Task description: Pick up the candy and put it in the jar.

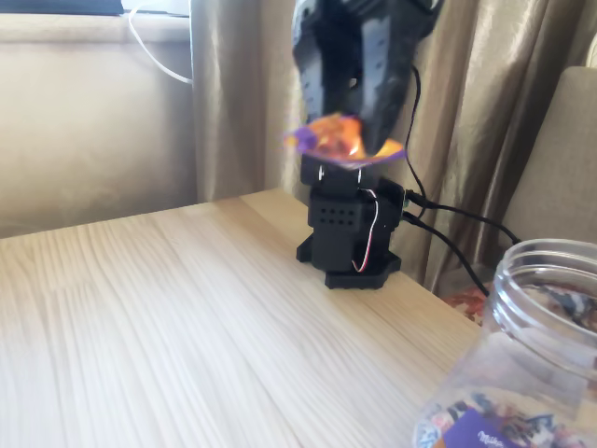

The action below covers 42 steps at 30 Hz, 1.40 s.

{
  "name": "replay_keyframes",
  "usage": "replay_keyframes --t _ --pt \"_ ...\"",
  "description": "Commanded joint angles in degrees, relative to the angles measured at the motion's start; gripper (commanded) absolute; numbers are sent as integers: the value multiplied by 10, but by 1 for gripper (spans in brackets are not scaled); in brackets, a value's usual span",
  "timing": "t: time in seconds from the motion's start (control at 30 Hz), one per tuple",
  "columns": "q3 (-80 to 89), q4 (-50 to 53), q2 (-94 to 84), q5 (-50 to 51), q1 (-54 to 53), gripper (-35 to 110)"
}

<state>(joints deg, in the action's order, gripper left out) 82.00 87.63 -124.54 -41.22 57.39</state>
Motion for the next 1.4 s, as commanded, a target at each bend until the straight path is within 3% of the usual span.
replay_keyframes --t 0.0,0.43,0.83,1.37 --pt "-48 24 -12 22 46 6" --pt "-24 -52 -25 127 163 5" --pt "3 -142 16 149 231 5" --pt "78 -275 51 169 240 6"
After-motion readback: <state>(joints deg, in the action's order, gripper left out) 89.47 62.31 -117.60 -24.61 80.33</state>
